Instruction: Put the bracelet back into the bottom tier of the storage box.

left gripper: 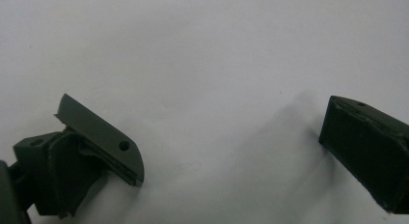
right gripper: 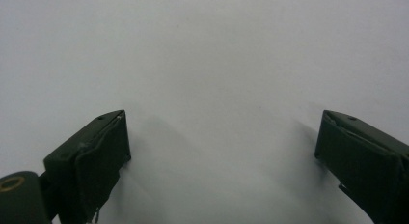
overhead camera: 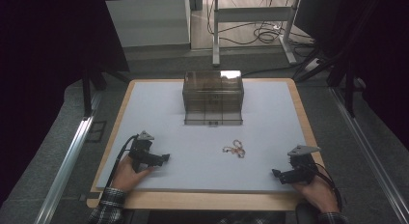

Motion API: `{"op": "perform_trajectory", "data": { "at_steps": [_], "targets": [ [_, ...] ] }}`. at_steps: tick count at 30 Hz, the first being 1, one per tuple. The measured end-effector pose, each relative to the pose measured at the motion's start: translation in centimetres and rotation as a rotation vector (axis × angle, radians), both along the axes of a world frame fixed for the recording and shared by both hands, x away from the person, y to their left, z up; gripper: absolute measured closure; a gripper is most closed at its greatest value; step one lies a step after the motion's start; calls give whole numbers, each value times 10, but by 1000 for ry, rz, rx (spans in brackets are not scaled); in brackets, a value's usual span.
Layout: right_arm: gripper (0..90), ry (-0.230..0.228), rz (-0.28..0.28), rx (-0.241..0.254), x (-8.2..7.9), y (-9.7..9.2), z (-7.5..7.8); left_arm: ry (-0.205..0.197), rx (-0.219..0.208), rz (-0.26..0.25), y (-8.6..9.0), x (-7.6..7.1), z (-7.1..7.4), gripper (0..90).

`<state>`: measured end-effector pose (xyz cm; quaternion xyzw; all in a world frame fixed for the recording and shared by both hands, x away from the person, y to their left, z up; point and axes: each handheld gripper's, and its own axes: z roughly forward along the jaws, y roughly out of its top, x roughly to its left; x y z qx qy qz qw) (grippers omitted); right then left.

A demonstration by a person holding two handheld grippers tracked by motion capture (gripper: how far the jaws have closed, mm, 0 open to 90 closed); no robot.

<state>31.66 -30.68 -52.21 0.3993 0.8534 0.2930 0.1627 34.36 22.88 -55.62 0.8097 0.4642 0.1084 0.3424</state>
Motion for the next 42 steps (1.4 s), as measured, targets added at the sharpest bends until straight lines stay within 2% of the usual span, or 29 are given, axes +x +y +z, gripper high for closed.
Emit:
{"op": "perform_trajectory", "data": {
  "at_steps": [21, 26, 30, 37, 42],
  "targets": [
    [19, 26, 7, -24, 2, 3, 1, -1, -2, 2, 0, 0, 0, 0],
    [24, 44, 6, -38, 4, 5, 3, -1, -2, 2, 0, 0, 0, 0],
    [62, 56, 3, -48, 4, 7, 6, -1, -2, 2, 0, 0, 0, 0],
    [81, 60, 12, -30, 5, 11, 12, -1, -2, 2, 0, 0, 0, 0],
    [97, 86, 20, -27, 6, 16, 14, -1, -2, 2, 0, 0, 0, 0]
  ]
}}
